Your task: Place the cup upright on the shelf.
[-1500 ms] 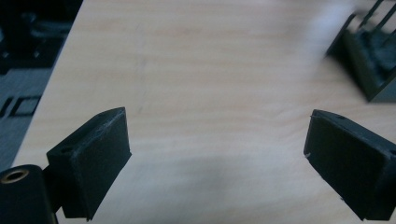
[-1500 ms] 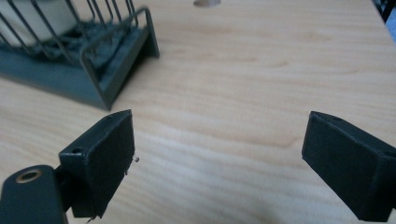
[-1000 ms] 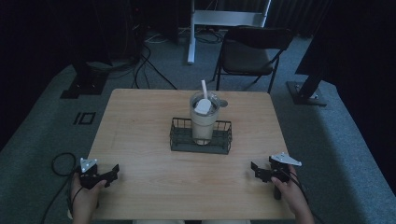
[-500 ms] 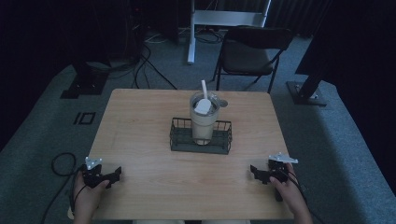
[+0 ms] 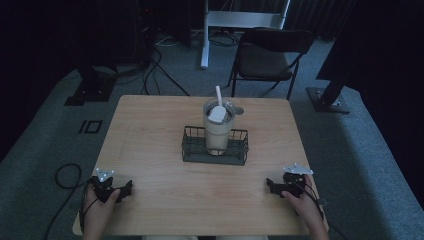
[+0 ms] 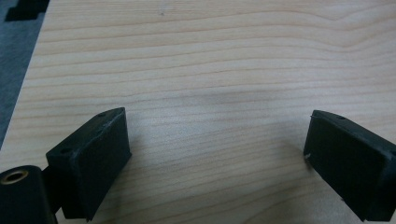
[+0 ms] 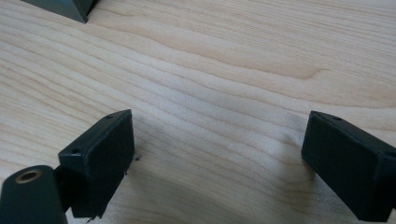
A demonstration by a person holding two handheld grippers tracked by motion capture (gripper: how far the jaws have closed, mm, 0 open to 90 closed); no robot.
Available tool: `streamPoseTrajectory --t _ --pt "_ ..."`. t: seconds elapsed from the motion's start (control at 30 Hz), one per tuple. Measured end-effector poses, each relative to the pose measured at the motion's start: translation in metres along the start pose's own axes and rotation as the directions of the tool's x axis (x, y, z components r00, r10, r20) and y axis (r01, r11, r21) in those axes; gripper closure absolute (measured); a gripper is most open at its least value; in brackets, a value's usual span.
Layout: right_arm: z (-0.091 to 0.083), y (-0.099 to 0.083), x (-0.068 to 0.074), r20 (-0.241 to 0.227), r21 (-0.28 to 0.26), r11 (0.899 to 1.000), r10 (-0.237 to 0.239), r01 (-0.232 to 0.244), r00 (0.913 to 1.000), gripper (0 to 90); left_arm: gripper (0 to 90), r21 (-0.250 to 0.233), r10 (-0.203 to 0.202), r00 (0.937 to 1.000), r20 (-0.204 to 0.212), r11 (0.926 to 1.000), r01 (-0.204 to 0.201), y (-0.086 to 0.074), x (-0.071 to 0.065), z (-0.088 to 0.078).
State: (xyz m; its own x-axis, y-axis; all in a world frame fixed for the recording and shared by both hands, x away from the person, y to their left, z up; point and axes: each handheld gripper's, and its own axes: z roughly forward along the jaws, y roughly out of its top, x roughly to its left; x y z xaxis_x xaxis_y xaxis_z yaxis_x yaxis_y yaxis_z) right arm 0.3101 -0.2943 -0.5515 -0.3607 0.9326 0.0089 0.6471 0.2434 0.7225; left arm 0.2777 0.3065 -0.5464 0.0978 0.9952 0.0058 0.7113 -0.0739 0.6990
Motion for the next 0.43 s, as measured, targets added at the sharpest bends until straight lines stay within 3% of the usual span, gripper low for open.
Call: streamPoseTrajectory --t 0.27,0.43 --pt "0.0000 0.0000 0.0000 0.000 0.000 1.000 0.000 0.000 1.0000 9.3 5.7 0.005 -0.040 0.9985 -0.038 0.9992 0.040 -0.0004 -0.0051 0.0003" --pt "0.0001 0.0000 0.0000 -0.001 0.000 1.000 0.000 0.000 1.0000 9.3 2.6 0.010 -0.037 0.9987 -0.034 0.9993 0.037 -0.0005 -0.0057 0.0004"
